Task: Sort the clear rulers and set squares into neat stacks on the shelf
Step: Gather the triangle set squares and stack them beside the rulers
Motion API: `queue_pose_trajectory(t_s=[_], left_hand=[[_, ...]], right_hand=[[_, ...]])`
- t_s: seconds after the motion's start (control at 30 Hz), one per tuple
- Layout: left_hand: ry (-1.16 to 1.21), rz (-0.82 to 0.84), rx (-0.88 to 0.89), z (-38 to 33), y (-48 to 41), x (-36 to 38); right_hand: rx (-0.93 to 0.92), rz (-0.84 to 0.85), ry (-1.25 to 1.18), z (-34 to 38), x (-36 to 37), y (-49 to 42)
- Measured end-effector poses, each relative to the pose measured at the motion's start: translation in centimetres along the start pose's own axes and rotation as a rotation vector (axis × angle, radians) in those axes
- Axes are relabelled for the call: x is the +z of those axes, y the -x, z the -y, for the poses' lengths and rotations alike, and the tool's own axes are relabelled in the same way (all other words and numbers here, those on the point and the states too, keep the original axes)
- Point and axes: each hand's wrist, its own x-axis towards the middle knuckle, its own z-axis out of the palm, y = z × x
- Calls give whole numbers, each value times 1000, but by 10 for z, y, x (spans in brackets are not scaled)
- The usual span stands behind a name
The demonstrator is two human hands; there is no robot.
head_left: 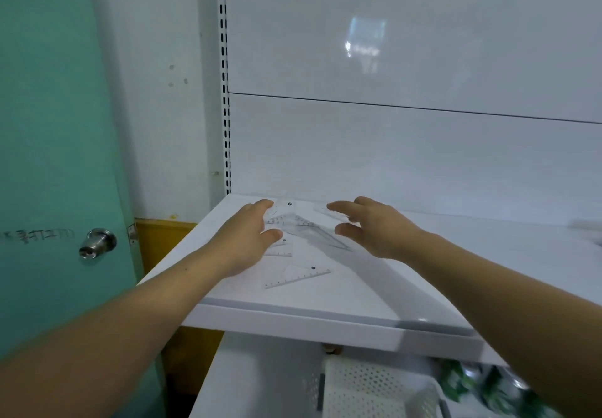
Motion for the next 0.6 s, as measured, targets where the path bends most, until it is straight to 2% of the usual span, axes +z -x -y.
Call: queue_pose_trajectory(t_s=[0.3,0.6], left_hand=[[43,86,161,-51,3,45],[-3,209,320,-185,17,131]], right_hand=[[244,-22,27,-47,-17,81],[406,-63,73,-142,-73,212]])
